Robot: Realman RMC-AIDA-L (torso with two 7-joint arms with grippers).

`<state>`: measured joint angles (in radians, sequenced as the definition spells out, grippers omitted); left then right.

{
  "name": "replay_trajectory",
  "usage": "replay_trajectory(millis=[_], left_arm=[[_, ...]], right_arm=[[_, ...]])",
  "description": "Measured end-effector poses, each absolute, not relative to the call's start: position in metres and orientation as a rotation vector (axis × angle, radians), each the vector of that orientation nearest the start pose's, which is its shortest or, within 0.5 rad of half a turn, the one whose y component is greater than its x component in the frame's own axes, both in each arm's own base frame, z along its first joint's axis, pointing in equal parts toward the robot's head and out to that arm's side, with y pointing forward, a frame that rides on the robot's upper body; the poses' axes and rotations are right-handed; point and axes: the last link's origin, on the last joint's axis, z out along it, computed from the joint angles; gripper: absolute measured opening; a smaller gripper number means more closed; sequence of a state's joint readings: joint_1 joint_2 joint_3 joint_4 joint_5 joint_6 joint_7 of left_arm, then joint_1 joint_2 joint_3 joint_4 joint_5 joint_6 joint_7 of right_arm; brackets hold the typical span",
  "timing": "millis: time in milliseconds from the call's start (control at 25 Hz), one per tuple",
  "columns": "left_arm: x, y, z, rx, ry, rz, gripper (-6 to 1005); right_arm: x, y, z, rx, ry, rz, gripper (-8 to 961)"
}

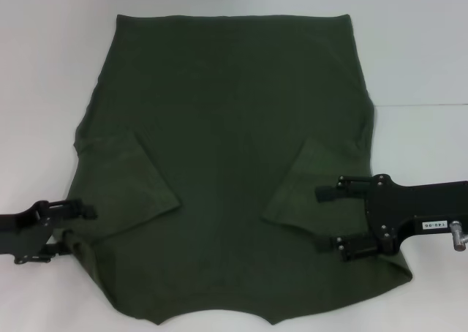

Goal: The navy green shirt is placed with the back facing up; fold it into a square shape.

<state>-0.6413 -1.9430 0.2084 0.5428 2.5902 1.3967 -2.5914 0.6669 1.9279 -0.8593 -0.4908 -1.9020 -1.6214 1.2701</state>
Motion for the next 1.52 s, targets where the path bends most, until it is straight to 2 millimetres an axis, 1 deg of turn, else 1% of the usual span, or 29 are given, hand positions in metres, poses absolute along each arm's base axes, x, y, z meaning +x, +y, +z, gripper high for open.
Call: replay_trajectory(millis=[120,280,640,1120,1240,1520], left_arm=[[-0.339,0.355,0.053,2.033,2.668,0.691,908],[-0.336,0.358,0.049,2.04,2.658,0.682,907],[-0.34,0.353,0.048,2.011,2.685,0.678,906],[-0.34,0.352,0.044,2.007,2.688,0.65,906],[-0.34,0.354,0.045,2.006,2.691,0.665,906],[-0.347,0.353,0.057,1.982,2.737,0.725,906]], right_arm=[[0.237,0.352,0.017,-2.931,0.338,0.661,925],[0.236,0.352,0.016,-2.933,0.337,0.663,925],[0.236,0.352,0.016,-2.934,0.336,0.662,925],[0.236,0.353,0.017,-2.933,0.335,0.661,925],[0.236,0.353,0.017,-2.931,0.336,0.663,925],[0.235,0.354,0.017,-2.928,0.334,0.662,925]])
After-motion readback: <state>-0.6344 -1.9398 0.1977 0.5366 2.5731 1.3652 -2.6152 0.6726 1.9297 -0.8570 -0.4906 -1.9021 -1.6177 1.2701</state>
